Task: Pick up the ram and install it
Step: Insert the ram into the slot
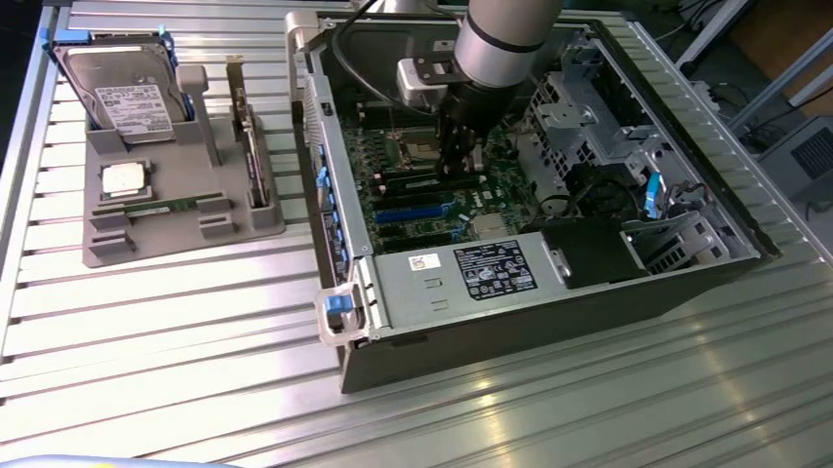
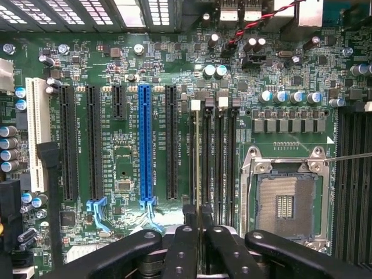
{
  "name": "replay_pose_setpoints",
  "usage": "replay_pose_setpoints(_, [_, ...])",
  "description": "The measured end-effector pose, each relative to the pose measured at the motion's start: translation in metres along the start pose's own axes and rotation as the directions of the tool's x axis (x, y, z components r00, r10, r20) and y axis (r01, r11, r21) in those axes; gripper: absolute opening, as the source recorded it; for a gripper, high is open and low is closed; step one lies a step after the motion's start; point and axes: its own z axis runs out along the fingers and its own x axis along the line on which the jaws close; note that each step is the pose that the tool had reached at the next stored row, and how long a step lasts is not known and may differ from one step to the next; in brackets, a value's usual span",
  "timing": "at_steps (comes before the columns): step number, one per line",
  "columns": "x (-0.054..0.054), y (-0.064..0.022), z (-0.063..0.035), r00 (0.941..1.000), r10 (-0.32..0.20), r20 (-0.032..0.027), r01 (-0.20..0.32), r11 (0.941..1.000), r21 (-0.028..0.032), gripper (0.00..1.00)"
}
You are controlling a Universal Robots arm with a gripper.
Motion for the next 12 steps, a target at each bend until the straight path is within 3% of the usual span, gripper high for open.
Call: replay_pose_setpoints(12, [0.0001, 0.0084, -0.0001, 1.0, 0.0, -0.0006, 0.0, 1.0, 0.0, 0.12])
